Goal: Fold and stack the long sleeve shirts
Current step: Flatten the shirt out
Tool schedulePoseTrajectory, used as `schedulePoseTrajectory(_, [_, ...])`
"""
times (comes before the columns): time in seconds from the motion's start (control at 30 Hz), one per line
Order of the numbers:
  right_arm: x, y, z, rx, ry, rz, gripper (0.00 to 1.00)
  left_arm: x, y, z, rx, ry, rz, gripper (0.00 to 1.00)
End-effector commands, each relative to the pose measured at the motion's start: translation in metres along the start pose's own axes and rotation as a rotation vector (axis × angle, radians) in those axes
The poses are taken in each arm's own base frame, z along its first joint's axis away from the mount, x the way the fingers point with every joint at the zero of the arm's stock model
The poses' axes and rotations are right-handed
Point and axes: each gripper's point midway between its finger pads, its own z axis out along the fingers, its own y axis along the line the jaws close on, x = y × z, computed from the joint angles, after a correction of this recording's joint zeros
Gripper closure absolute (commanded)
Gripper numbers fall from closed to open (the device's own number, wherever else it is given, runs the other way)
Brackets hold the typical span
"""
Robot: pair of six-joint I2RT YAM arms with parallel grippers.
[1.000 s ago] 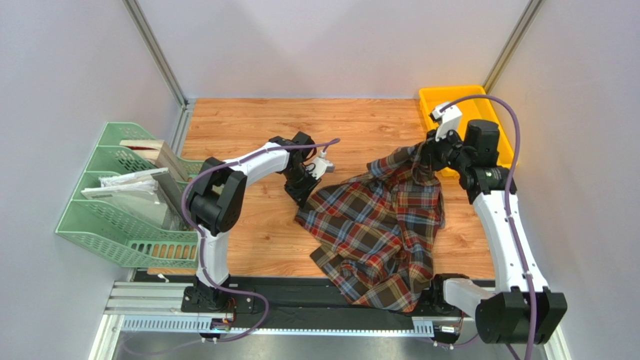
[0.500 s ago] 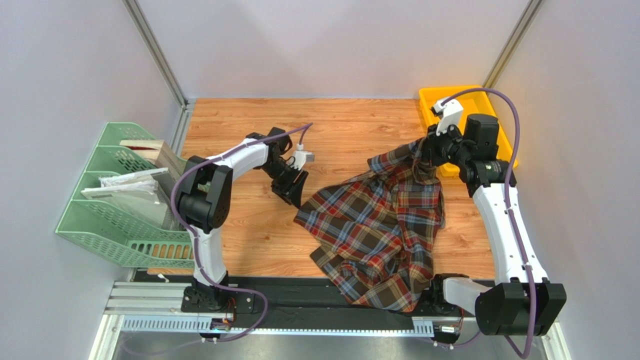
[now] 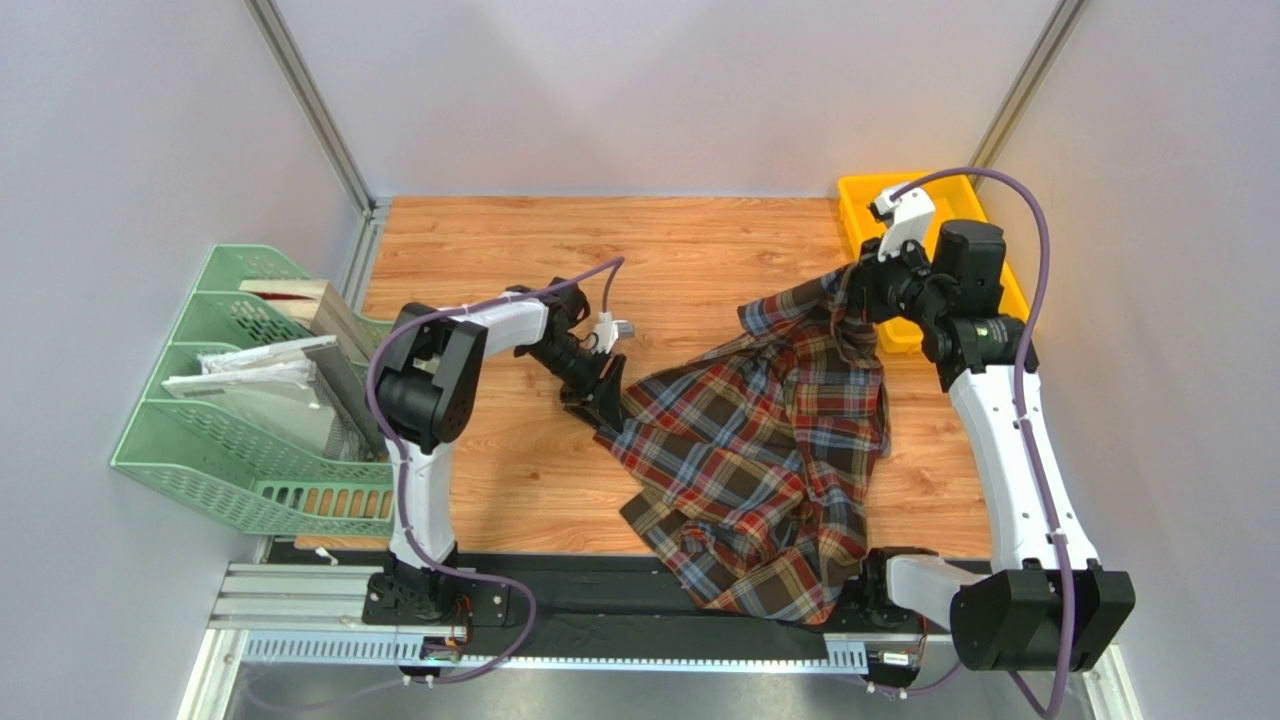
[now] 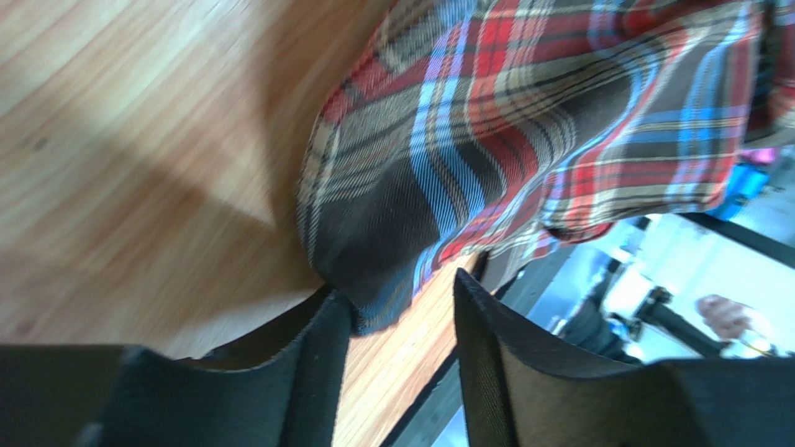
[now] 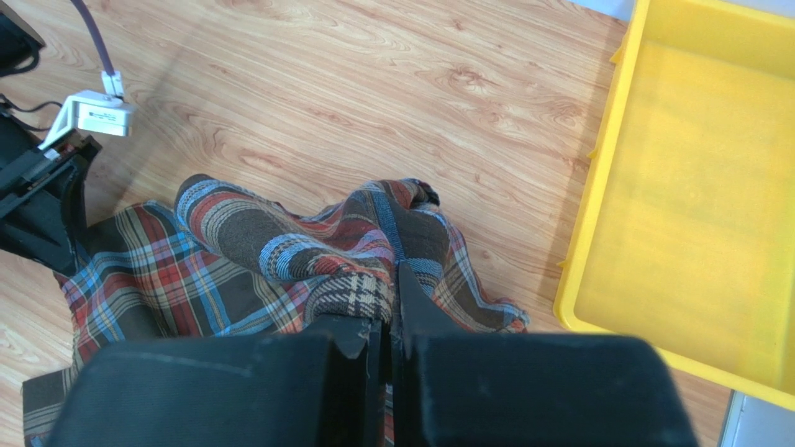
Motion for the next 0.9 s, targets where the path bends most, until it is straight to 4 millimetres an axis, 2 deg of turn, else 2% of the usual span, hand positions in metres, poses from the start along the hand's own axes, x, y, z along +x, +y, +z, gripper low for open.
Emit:
schedulePoseTrajectory(0.0, [-0.038,-0.002,-0.013,0.025,-0.108,-0.022,1.0,-0.002,0.018,0.026,0.001,0.0,-0.002,0.51])
schedulePoseTrajectory(0.07, [-0.04,-0.001,-0.013,0.022,-0.117,-0.023,1.0,-0.002,0.022,0.03,-0.013,-0.007,-0.021,0.55])
schedulePoseTrajectory(0.17, [-0.043,-0.001,-0.016,0.025,-0.123,-0.025,1.0,-0.009,0.033,0.026,-0.063,-0.052,-0.02,0.56])
schedulePoseTrajectory(0.27, [-0.044,0.0,-0.019,0.024,-0.124,-0.034,1.0,-0.023,0.042,0.006,-0.124,-0.134,-0.014,0.51])
schedulePoseTrajectory(0.33, [-0.046,0.001,-0.021,0.014,-0.127,-0.04,1.0,-0.033,0.041,-0.012,-0.139,-0.187,0.009,0.5])
schedulePoseTrajectory(0.4, [-0.046,0.004,-0.022,-0.001,-0.128,-0.036,1.0,-0.045,0.035,-0.022,-0.14,-0.217,0.066,0.48])
schedulePoseTrajectory(0.53, [-0.047,0.007,-0.021,-0.016,-0.133,-0.028,1.0,-0.071,0.023,-0.028,-0.111,-0.236,0.154,0.45])
schedulePoseTrajectory(0.6, [-0.049,0.007,-0.021,-0.016,-0.137,-0.024,1.0,-0.086,0.013,-0.024,-0.091,-0.237,0.232,0.44])
schedulePoseTrajectory(0.67, [-0.052,0.007,-0.022,-0.016,-0.144,-0.025,1.0,-0.092,0.005,-0.02,-0.074,-0.23,0.304,0.42])
schedulePoseTrajectory(0.7, [-0.053,0.006,-0.022,-0.015,-0.144,-0.022,1.0,-0.097,-0.007,-0.014,-0.01,-0.231,0.338,0.41])
schedulePoseTrajectory(0.87, [-0.062,0.005,-0.024,-0.008,-0.16,-0.023,1.0,-0.107,-0.028,0.001,0.122,-0.213,0.43,0.4])
